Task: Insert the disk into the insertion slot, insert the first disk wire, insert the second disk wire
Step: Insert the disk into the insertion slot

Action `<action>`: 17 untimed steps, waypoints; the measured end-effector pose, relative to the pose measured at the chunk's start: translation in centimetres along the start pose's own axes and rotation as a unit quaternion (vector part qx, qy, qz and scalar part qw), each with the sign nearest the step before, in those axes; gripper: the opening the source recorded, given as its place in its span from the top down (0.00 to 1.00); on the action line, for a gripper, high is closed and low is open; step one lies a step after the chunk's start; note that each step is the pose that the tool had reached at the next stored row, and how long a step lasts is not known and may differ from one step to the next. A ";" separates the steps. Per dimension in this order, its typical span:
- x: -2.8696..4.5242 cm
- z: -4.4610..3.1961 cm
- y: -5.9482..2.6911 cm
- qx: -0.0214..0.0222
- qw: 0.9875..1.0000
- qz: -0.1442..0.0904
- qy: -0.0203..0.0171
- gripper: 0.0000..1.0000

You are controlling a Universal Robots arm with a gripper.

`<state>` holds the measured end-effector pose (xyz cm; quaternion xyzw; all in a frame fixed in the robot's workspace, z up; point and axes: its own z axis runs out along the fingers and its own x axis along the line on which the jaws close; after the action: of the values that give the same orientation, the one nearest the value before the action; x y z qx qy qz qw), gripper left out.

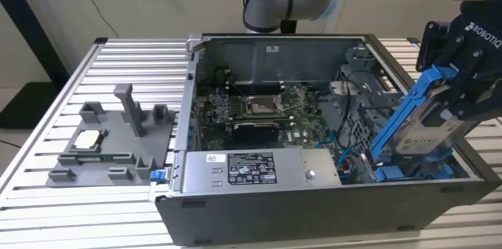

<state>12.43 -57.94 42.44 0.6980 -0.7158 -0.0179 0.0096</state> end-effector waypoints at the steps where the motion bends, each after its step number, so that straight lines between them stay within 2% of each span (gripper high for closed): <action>1: 0.02 0.18 -0.01 0.000 1.000 0.000 0.000 0.67; 17: 0.06 3.09 -0.23 0.000 1.000 0.000 -0.002 0.67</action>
<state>12.53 -57.97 39.35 0.6979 -0.7159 -0.0196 0.0080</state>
